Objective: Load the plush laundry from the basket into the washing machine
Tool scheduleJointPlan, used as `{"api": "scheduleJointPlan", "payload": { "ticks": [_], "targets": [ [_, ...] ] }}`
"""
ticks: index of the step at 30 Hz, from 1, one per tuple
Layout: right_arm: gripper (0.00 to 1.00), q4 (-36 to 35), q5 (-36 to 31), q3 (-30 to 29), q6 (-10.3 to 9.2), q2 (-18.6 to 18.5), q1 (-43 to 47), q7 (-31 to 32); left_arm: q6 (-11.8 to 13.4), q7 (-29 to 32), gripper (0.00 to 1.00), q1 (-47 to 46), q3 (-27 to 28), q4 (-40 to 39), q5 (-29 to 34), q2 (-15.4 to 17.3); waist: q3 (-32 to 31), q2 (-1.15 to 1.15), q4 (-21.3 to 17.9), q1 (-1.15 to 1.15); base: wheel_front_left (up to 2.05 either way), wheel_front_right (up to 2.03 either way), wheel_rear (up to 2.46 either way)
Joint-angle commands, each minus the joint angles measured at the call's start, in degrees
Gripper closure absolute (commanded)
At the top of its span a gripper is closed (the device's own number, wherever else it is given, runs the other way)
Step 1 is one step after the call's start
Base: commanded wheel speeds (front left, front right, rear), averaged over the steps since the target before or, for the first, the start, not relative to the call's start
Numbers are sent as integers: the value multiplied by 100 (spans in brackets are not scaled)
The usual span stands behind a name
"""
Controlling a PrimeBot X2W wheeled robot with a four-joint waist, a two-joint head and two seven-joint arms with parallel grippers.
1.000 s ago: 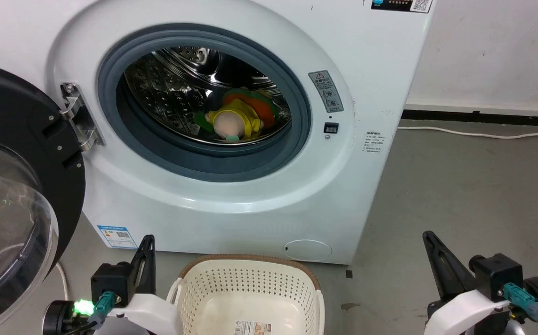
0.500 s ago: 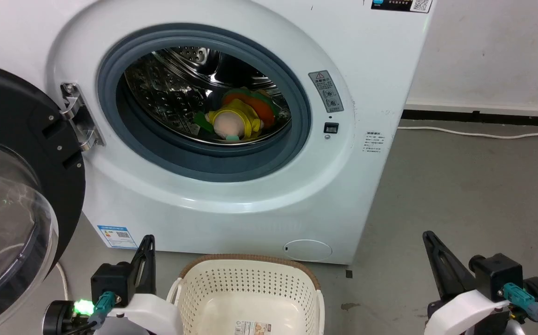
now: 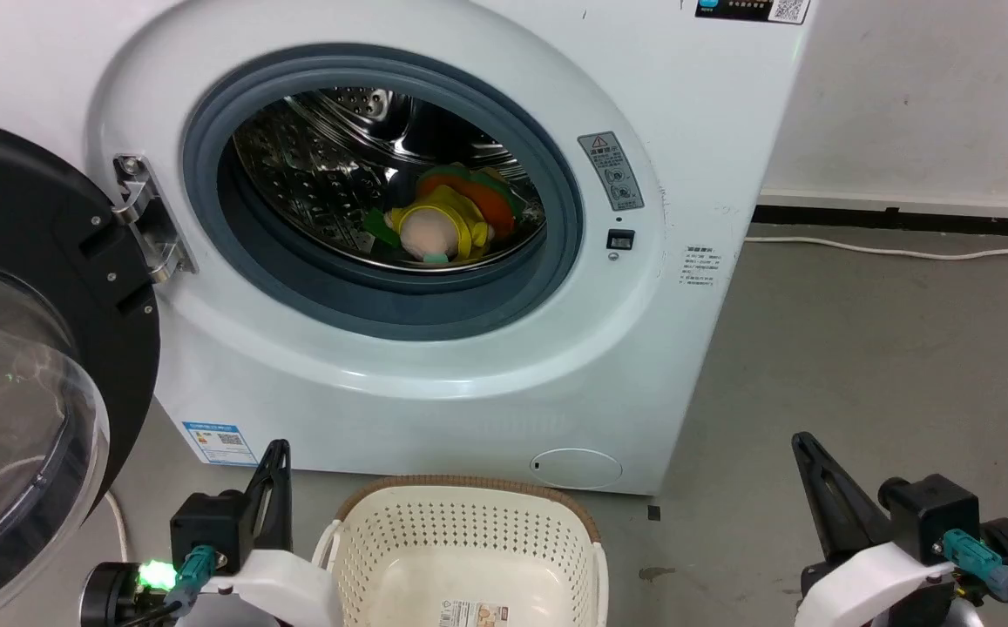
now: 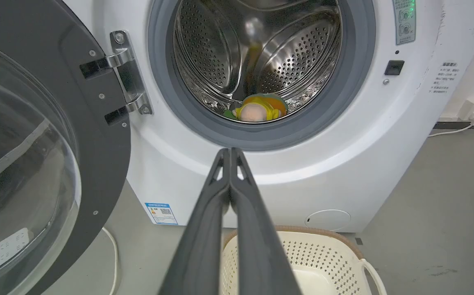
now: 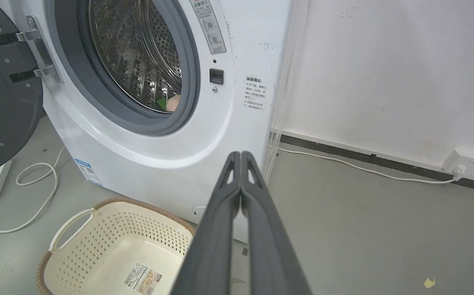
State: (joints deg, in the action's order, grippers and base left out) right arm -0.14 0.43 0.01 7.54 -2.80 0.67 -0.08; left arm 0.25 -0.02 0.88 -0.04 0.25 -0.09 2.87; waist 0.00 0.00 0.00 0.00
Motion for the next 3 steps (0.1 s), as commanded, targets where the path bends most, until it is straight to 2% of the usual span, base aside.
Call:
{"api": "scheduleJointPlan", "payload": {
  "ticks": [1, 3],
  "targets": [
    [100, 14, -43, -1, -5, -8, -67, 8, -25, 2, 100, -88, 4, -25, 9, 0, 0, 0, 0, 0, 0, 0, 0],
    [100, 14, -43, -1, -5, -8, -67, 8, -25, 2, 100, -88, 4, -25, 9, 0, 0, 0, 0, 0, 0, 0, 0]
  ]
}}
